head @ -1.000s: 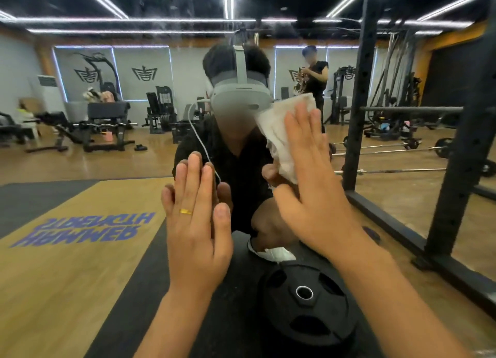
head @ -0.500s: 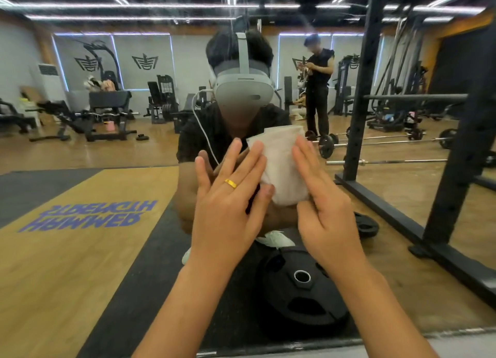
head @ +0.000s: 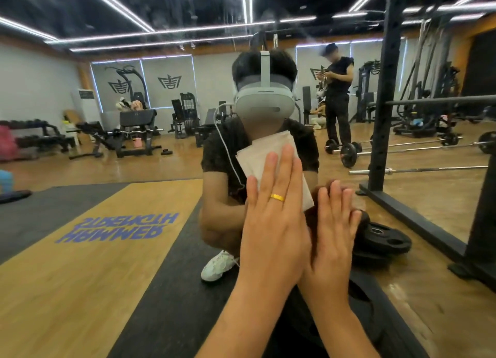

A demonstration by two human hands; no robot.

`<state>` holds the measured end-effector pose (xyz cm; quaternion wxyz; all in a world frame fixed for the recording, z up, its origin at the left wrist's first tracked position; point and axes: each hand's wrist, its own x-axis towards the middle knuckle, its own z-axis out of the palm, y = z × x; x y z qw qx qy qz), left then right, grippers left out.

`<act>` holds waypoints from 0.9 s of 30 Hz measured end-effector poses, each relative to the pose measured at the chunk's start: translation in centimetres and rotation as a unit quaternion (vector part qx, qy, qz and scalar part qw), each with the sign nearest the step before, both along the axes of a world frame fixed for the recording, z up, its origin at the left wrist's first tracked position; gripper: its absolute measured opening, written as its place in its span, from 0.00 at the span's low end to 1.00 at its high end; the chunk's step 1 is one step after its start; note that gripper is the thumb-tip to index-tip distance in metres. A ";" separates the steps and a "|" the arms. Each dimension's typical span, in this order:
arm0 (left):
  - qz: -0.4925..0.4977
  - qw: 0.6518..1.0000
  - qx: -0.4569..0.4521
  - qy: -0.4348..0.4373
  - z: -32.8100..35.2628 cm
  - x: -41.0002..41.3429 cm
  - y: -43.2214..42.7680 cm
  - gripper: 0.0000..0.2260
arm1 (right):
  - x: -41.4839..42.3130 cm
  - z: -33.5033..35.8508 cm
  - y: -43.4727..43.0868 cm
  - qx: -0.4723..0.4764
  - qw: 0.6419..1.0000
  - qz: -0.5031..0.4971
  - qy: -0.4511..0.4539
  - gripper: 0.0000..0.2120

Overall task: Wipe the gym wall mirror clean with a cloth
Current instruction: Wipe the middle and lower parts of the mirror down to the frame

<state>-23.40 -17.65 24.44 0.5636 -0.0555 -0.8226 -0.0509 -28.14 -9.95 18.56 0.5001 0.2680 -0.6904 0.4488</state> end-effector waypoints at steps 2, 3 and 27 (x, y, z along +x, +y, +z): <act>0.023 1.000 -0.020 -0.001 0.6 -0.3 -0.3 0.29 | 0.1 0.0 -0.4 -0.009 1.000 -0.004 -0.003 0.31; 0.039 0.999 -0.037 0.005 1.2 -0.5 -0.5 0.28 | 0.1 0.0 -0.5 -0.010 1.000 -0.003 -0.005 0.32; 0.048 0.963 -0.265 -0.016 15.1 -2.3 -0.2 0.28 | -0.5 -0.4 -0.9 -0.021 0.999 -0.035 0.008 0.30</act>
